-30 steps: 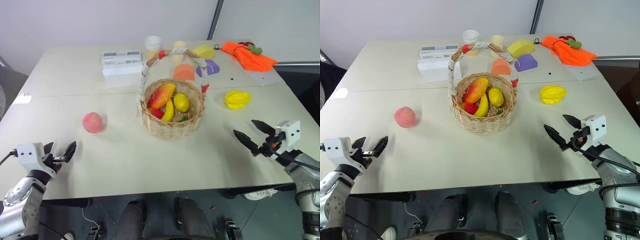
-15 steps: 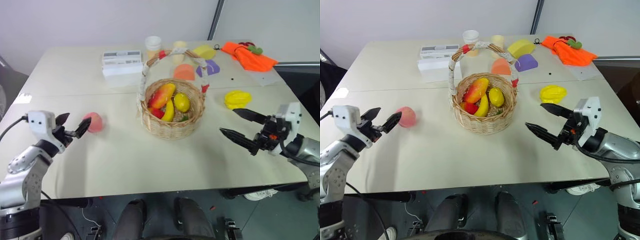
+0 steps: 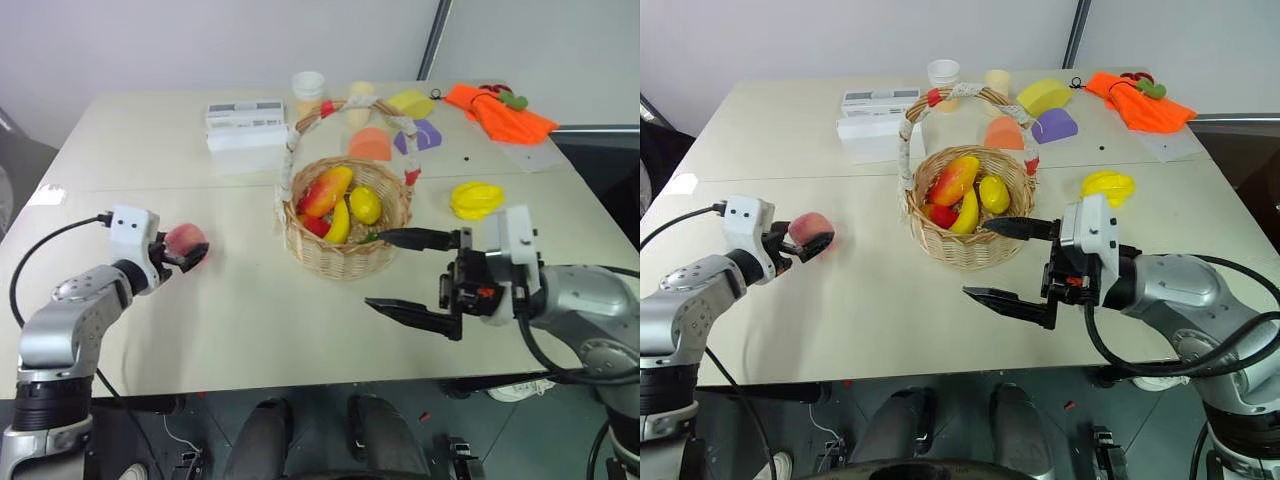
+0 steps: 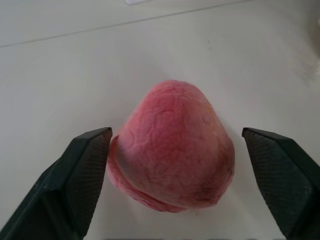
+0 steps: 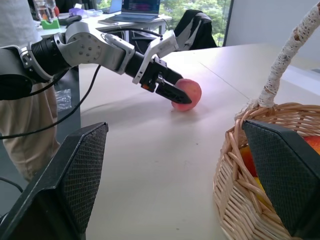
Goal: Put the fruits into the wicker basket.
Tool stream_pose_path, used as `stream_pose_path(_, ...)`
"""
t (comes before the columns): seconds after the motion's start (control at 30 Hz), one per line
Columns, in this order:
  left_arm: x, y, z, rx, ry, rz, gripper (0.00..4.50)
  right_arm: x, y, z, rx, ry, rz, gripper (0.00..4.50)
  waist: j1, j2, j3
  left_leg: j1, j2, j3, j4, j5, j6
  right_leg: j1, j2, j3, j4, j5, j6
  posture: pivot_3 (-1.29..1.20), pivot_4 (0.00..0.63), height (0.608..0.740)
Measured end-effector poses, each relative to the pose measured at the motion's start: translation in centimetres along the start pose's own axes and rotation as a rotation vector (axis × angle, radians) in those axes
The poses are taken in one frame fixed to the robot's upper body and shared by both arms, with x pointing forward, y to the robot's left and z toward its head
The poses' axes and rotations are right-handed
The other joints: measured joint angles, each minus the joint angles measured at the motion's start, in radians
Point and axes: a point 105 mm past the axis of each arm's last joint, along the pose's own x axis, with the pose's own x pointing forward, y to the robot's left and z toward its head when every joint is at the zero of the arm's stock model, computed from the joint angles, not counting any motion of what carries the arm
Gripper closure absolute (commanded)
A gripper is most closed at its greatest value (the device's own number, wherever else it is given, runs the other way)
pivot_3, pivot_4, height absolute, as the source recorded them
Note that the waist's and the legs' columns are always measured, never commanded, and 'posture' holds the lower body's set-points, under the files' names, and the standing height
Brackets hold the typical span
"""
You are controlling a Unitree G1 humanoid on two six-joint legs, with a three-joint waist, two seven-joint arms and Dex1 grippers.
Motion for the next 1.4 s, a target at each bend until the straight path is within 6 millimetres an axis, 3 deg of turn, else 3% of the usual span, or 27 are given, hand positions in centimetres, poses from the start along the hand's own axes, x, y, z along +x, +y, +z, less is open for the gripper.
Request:
stream_pose_path(0.07,0.0,0.3,-0.1,0.001,0.003,0.012,2.17,0.0,0.0,-0.2,-0.003,0.006,-0.003,0.00,0.000,0.000,0.000,0.000,0.000,0.000,0.000,0.000,0.000,0.000,0.000,0.000,0.000,0.000,0.000,0.00,0.150,0.740)
stream_pose_path(0.2,-0.3,0.3,0.0,0.020,-0.014,-0.007,2.17,0.0,0.0,-0.5,-0.004,0.019,-0.011,0.00,-0.003,0.000,0.000,0.000,0.000,0.000,0.000,0.000,0.000,-0.001,0.000,0.000,0.000,0.000,0.000,0.00,0.150,0.740)
stream_pose_path(0.3,-1.3,-1.0,1.1,0.023,-0.083,-0.113,2.17,-0.3,-0.6,-0.7,-0.011,0.027,-0.038,0.00,-0.001,-0.001,0.000,-0.001,0.000,0.000,0.000,0.000,0.000,-0.001,-0.001,0.001,0.000,0.000,-0.001,0.00,0.150,0.740)
stream_pose_path(0.4,-2.8,-4.5,5.3,0.009,-0.220,-0.325,2.17,-1.1,-1.9,-0.8,-0.019,0.035,-0.090,0.00,0.014,-0.002,0.001,-0.001,0.000,0.000,0.002,0.000,0.000,0.000,-0.001,0.000,0.000,0.000,-0.001,0.00,0.150,0.740)
stream_pose_path(0.53,-3.8,-11.4,10.2,0.090,-0.355,-0.602,2.17,-2.2,-3.9,-0.4,-0.032,0.026,-0.160,0.00,0.025,-0.002,0.001,-0.001,-0.001,0.001,0.006,0.000,0.000,0.003,-0.002,0.000,0.000,0.000,-0.001,0.00,0.150,0.740)
stream_pose_path(0.63,-2.2,-15.9,10.9,0.141,-0.334,-0.693,2.17,-2.5,-4.7,-0.1,-0.049,0.019,-0.190,0.00,0.021,-0.002,0.001,-0.001,-0.002,0.001,0.008,0.000,0.000,0.004,-0.001,0.000,0.000,0.001,0.001,0.00,0.150,0.740)
stream_pose_path(0.73,0.6,-19.8,12.1,0.190,-0.323,-0.709,2.17,-2.6,-5.3,0.3,-0.063,0.021,-0.219,0.00,0.022,-0.003,0.002,-0.002,-0.003,0.002,0.010,0.000,0.000,0.004,0.001,-0.001,0.000,0.002,0.003,0.00,0.150,0.740)
stream_pose_path(0.8,2.1,-21.1,12.3,0.247,-0.301,-0.700,2.17,-2.3,-5.2,0.6,-0.077,0.022,-0.230,0.00,0.016,-0.003,0.002,-0.002,-0.003,0.003,0.010,-0.001,0.002,0.004,0.002,0.000,0.000,0.002,0.003,0.00,0.150,0.740)
stream_pose_path(0.83,2.8,-21.3,12.1,0.256,-0.286,-0.688,2.17,-2.2,-5.2,0.7,-0.079,0.025,-0.239,0.00,0.012,-0.003,0.002,-0.002,-0.003,0.003,0.010,-0.002,0.003,0.004,0.002,0.000,0.000,0.002,0.003,0.00,0.150,0.740)
stream_pose_path(1.0,3.5,-21.4,11.5,0.245,-0.253,-0.713,0.03,-3.0,-7.0,-0.5,-0.062,0.100,-0.396,0.00,0.004,-0.002,0.002,-0.003,0.000,0.002,0.010,-0.002,0.004,0.002,0.004,0.000,0.001,0.003,0.006,0.00,0.150,0.740)
stream_pose_path(1.13,2.1,-20.4,10.9,0.281,-0.300,-0.764,0.03,-5.9,-11.6,-3.9,-0.016,0.204,-0.708,0.00,-0.004,-0.002,0.002,-0.002,0.000,0.003,0.010,-0.002,0.003,0.002,0.002,0.002,0.002,0.001,0.002,0.00,0.150,0.740)
stream_pose_path(1.27,0.1,-18.2,9.0,0.244,-0.295,-0.823,0.03,-9.5,-15.6,-7.8,-0.023,0.349,-0.990,0.00,-0.004,-0.001,0.002,-0.002,0.000,0.003,0.010,-0.002,0.003,0.001,0.002,0.003,0.002,0.001,0.002,0.00,0.150,0.740)
stream_pose_path(1.4,-0.9,-16.0,7.2,0.252,-0.238,-0.810,0.03,-10.7,-16.8,-10.0,-0.288,0.596,-0.964,0.00,-0.001,-0.001,0.002,-0.003,-0.001,0.006,0.010,-0.002,0.003,0.001,0.001,0.002,0.002,0.001,0.003,0.00,0.150,0.740)
